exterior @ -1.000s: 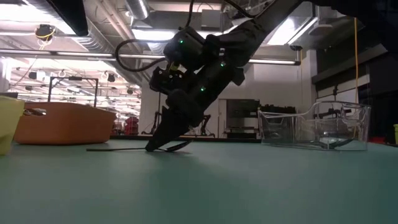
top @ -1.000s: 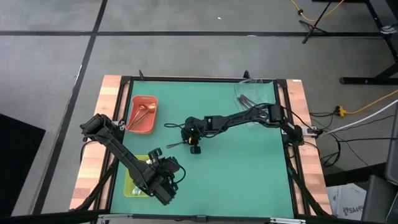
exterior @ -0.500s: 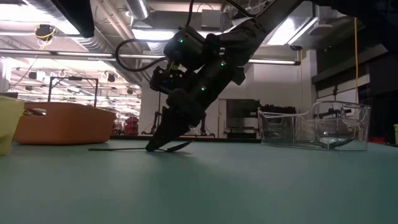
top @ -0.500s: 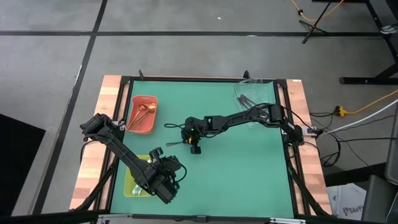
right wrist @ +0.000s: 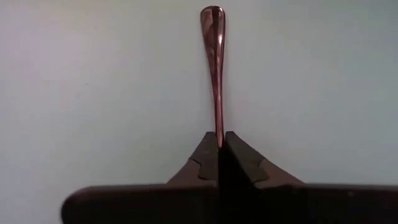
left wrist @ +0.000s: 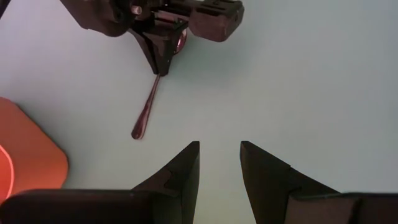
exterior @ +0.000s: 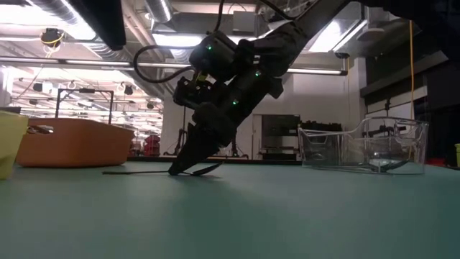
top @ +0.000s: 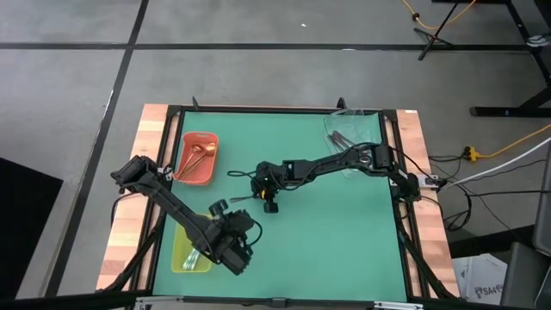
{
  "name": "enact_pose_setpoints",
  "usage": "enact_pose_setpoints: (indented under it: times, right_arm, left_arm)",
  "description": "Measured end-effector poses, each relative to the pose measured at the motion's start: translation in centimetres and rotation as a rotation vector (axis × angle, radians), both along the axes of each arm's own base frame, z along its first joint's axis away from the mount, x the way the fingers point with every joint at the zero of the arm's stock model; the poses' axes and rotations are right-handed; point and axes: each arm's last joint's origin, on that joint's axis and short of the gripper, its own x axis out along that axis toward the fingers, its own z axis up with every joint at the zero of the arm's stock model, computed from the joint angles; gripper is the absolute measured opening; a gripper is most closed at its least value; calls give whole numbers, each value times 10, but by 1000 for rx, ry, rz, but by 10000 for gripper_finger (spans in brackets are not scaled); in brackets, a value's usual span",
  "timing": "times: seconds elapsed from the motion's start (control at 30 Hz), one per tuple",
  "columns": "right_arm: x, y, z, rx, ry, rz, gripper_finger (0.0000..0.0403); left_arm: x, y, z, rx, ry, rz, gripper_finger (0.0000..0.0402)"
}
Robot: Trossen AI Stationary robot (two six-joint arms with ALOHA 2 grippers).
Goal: Sort silverware by color (type)
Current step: Put the black spoon into the transparent bin
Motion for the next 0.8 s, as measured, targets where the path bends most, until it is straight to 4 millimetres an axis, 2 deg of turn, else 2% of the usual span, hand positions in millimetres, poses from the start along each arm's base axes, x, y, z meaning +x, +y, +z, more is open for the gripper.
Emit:
enact_pose_setpoints:
  times: [0.17,0.27,0.57,0.8]
  right_arm:
    - [2,0,3,21,-4,15,4]
    - [4,0,7,21,-6,16,2]
    - [8,0,15,14,-4,11,2]
    - [5,-1,35,-19,-28,-14,1]
  left_arm:
    - [3,5,3,-13,-16,17,110]
    - [2,9,11,-28,-41,21,110]
    - [-17,25,57,1,-212,-11,110]
    - [-34,35,85,-7,-326,-10,110]
